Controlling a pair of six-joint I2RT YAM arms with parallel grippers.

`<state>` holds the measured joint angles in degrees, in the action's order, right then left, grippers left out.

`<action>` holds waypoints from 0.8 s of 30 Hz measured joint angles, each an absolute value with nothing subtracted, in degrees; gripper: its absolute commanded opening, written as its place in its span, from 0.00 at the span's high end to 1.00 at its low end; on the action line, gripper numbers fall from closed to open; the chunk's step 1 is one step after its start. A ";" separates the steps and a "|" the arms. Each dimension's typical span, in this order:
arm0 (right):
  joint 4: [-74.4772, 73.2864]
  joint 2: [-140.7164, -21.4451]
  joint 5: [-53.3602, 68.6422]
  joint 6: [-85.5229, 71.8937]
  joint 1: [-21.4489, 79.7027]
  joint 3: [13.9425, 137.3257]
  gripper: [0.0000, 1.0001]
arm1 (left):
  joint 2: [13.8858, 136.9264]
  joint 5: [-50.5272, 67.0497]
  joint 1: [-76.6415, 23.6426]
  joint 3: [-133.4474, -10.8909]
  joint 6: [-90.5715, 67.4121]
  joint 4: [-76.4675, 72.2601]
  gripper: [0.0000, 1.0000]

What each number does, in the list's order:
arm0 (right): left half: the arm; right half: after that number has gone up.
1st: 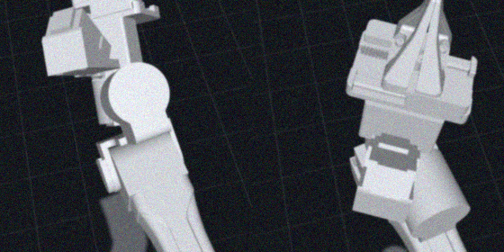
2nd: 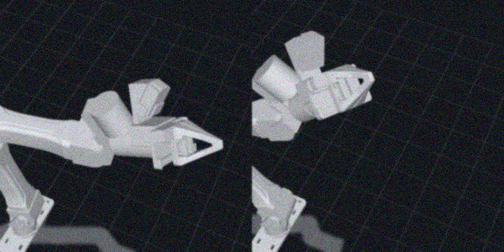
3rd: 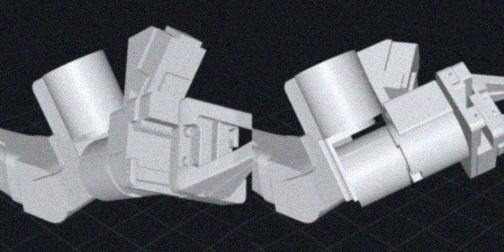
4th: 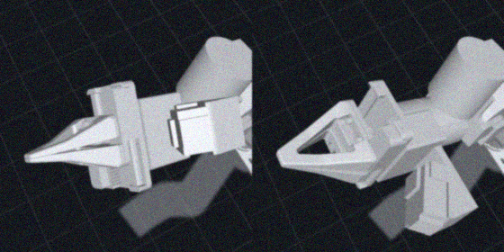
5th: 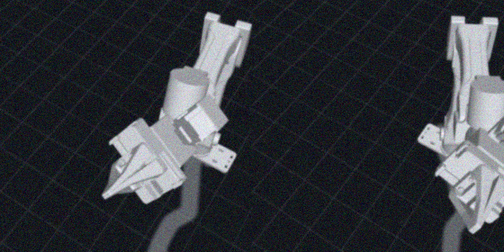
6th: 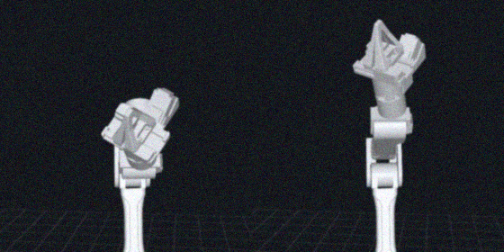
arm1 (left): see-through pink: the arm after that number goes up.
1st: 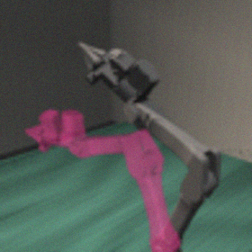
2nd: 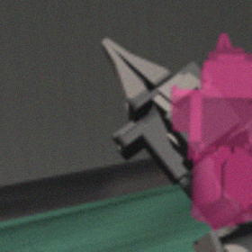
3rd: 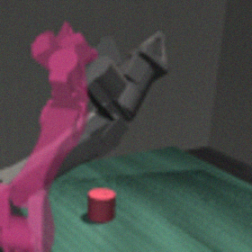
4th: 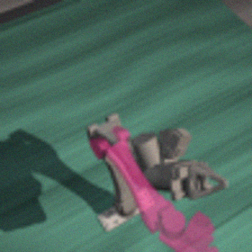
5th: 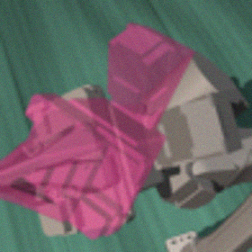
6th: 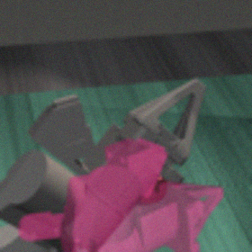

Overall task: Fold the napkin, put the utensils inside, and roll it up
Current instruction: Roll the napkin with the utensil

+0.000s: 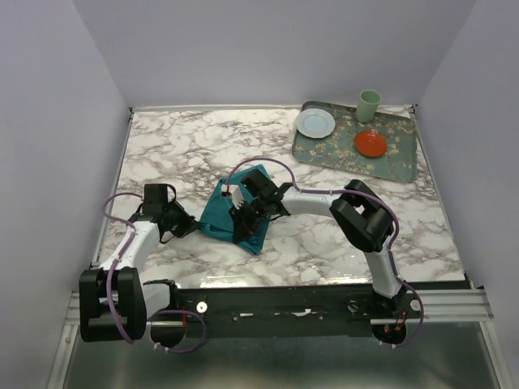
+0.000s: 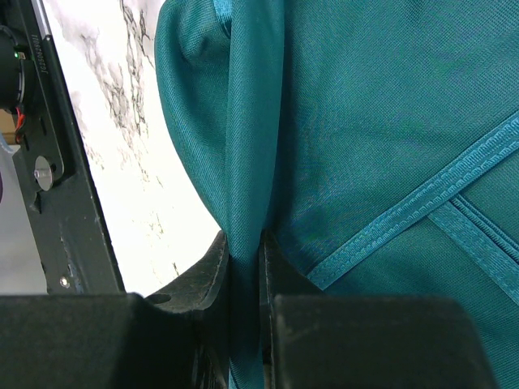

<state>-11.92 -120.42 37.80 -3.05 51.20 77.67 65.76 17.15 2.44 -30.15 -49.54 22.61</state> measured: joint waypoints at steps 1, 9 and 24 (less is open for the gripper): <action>-11.88 -120.42 37.82 -3.05 51.18 77.65 0.91 | 65.76 17.12 2.42 -30.20 -49.52 22.57 0.81; -11.86 -120.42 37.85 -3.07 51.16 77.65 0.92 | 61.45 16.14 2.39 -30.04 -49.12 24.08 0.64; -11.84 -120.42 37.87 -3.03 51.16 77.62 0.92 | 54.81 17.37 2.39 -31.40 -47.22 30.35 0.61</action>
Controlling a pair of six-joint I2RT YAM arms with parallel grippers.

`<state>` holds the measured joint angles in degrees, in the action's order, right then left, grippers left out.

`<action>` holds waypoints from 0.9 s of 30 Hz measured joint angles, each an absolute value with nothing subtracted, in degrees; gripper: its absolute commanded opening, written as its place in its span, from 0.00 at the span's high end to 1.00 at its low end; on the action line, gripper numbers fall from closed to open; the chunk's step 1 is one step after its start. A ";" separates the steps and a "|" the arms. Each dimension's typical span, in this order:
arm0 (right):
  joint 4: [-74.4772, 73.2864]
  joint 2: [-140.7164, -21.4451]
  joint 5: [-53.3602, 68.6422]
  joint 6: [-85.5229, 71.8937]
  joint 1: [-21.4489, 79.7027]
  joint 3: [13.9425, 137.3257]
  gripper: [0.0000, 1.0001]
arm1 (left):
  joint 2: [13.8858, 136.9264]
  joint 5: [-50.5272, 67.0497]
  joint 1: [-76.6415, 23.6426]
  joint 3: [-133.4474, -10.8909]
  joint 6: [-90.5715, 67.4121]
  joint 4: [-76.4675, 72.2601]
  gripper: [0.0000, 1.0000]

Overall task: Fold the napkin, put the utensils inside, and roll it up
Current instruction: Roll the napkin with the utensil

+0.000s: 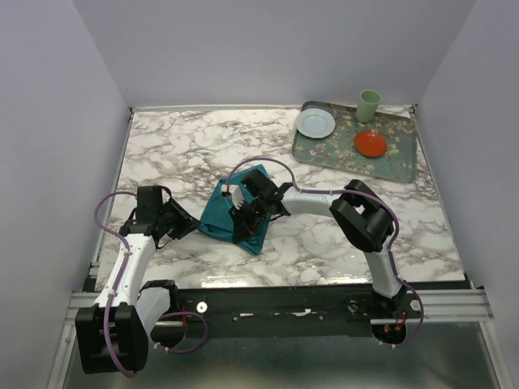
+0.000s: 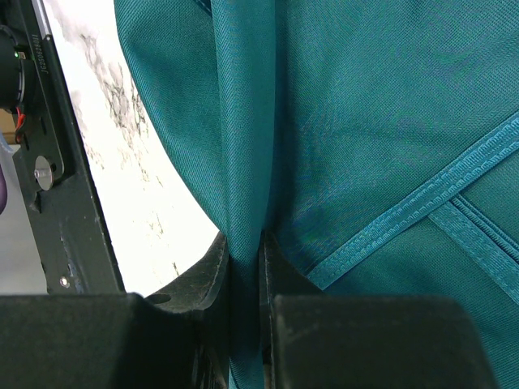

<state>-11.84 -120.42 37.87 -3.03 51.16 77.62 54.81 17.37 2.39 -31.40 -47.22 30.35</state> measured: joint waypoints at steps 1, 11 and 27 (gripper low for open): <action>-11.84 -120.42 37.87 -3.01 51.16 77.62 0.92 | 54.30 17.39 2.39 -31.42 -47.07 30.74 0.53; -11.86 -120.42 37.89 -2.98 51.16 77.62 0.92 | 51.20 18.70 2.39 -32.53 -45.10 33.67 0.83; -11.86 -120.42 37.91 -2.98 51.16 77.62 0.92 | 53.41 19.92 2.39 -33.28 -43.44 34.17 0.73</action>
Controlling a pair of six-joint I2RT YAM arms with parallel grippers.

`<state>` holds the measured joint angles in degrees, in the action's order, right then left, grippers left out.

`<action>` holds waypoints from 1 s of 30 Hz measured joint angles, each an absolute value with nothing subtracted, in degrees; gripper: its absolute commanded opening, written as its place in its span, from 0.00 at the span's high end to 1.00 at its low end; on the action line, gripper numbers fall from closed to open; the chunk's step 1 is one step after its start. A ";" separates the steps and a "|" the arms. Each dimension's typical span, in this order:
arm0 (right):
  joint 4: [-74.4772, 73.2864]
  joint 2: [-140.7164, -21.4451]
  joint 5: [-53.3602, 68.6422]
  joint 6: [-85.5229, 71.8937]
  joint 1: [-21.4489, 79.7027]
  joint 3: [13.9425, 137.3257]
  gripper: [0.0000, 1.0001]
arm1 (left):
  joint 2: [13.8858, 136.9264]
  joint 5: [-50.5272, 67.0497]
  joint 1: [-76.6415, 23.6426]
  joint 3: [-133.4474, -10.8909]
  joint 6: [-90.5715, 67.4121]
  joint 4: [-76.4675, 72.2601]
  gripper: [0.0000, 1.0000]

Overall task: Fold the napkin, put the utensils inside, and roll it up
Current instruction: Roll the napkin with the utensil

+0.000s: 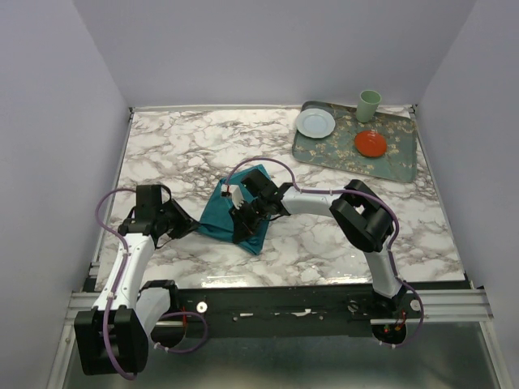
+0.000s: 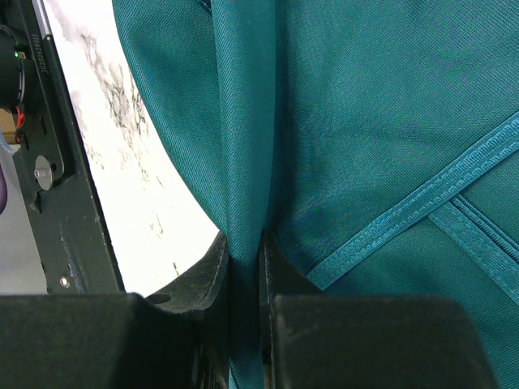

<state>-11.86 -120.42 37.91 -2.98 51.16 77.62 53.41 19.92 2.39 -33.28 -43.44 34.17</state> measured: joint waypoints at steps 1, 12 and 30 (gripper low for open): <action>-11.86 -120.42 37.91 -2.98 51.16 77.62 0.92 | 53.41 19.73 2.39 -33.28 -43.29 34.24 0.73; -11.86 -120.42 37.98 -2.96 51.16 77.65 0.93 | 52.97 16.19 2.39 -33.28 -43.35 35.33 0.74; -11.86 -120.42 38.02 -2.94 51.16 77.65 0.94 | 57.98 15.29 -0.58 -33.28 -44.05 31.51 0.79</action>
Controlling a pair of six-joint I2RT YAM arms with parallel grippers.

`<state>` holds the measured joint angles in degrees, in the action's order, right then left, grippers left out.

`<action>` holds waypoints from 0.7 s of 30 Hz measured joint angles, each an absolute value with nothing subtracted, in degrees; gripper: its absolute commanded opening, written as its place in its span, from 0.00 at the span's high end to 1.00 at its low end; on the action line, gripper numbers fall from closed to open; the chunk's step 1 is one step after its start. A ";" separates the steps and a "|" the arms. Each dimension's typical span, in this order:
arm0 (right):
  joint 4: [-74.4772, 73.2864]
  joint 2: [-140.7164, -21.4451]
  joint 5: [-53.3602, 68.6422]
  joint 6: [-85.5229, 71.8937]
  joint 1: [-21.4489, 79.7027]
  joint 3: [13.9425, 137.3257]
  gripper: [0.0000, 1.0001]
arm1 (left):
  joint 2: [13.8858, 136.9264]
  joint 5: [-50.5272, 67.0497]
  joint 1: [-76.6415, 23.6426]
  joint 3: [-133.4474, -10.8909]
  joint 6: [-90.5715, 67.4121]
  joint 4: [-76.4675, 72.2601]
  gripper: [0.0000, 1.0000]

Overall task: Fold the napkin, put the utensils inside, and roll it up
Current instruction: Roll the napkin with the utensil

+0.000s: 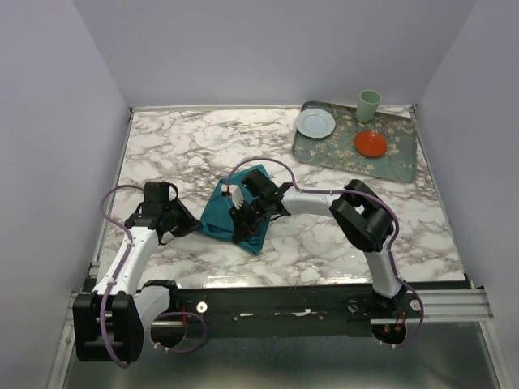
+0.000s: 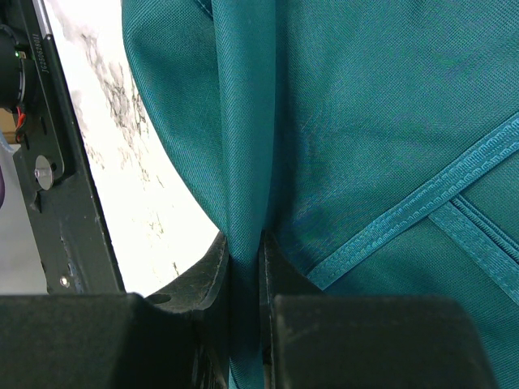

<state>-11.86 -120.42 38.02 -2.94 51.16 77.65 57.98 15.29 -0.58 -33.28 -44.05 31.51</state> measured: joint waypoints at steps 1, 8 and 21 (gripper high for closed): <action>-11.86 -120.42 38.02 -2.94 51.16 77.65 0.94 | 58.08 15.25 -1.04 -33.28 -44.12 31.14 0.83; -11.86 -120.42 38.02 -2.92 51.16 77.62 0.94 | 62.37 14.98 -3.55 -33.23 -45.04 27.07 0.95; -11.86 -120.42 38.02 -2.94 51.16 77.65 0.94 | 65.95 11.86 -7.27 -31.14 -45.47 21.80 1.00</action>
